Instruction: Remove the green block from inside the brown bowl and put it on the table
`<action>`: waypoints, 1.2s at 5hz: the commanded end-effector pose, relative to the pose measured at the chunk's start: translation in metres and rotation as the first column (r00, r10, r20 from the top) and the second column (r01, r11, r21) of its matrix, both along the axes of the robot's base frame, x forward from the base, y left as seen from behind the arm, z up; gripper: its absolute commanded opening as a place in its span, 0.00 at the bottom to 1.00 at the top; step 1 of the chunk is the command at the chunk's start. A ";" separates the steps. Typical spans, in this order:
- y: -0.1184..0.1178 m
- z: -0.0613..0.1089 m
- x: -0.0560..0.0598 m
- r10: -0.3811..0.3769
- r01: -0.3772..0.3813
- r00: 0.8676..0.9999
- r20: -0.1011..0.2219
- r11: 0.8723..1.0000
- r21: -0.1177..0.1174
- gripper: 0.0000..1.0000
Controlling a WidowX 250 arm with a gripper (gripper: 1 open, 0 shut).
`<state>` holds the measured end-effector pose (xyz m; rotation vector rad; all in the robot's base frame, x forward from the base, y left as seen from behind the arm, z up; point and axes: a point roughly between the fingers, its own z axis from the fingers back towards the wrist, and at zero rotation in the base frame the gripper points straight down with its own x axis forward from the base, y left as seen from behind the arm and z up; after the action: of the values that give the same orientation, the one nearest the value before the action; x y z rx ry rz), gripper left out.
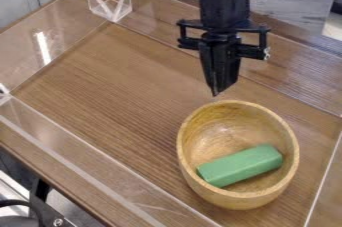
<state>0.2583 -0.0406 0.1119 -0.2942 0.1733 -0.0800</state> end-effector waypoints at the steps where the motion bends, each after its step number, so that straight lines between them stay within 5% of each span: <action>1: -0.011 0.018 0.004 -0.044 0.043 0.994 0.097 0.999 0.006 1.00; 3: -0.053 0.002 -0.011 -0.204 0.201 0.974 0.099 0.979 0.036 1.00; 4: -0.076 -0.019 -0.023 -0.335 0.331 0.936 0.110 0.942 0.053 1.00; 5: -0.085 -0.041 -0.031 -0.387 0.381 0.915 0.117 0.922 0.070 1.00; 6: -0.077 -0.050 -0.032 -0.400 0.392 0.908 0.126 0.916 0.086 1.00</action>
<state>0.2225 -0.1193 0.0556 -0.1950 0.1234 -0.4847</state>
